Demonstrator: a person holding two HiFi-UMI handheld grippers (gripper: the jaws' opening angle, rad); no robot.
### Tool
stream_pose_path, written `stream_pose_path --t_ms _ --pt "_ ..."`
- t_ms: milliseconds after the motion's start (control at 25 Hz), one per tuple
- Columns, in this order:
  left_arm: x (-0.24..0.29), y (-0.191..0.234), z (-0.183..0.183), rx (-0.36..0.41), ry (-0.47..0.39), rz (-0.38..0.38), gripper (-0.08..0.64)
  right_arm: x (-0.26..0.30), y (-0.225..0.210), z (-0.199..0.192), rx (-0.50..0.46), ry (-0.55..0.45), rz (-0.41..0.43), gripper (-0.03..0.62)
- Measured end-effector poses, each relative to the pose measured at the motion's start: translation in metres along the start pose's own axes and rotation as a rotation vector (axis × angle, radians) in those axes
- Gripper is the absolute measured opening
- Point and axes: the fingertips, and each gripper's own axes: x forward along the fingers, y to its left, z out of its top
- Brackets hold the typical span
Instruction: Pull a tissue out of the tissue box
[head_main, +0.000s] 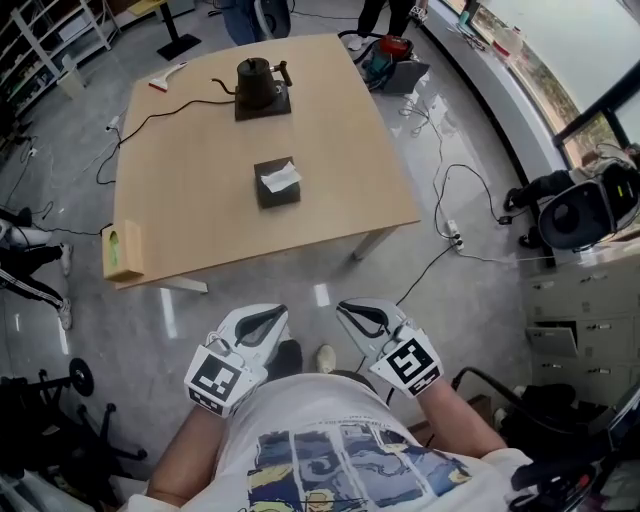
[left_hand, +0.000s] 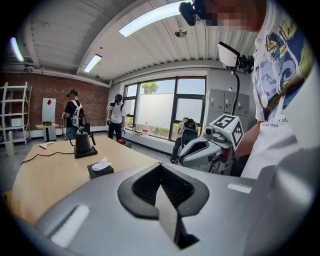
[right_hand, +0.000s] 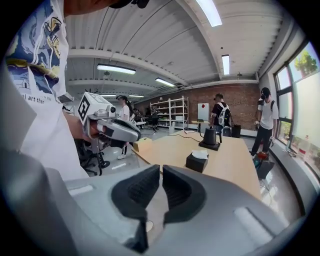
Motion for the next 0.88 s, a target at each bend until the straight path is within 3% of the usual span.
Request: stream_pose_path --t_ms 400,880 --pt "0.000 0.084 0.006 0.019 -0.021 -0.062 0.006 0.079 -0.032 0.042 -0.060 0.021 -0.038 0.021" --pt "0.016 0.149 0.015 -0.055 -0.019 0.030 0.006 0.147 -0.078 0.063 -0.200 0.067 0.065 0.051"
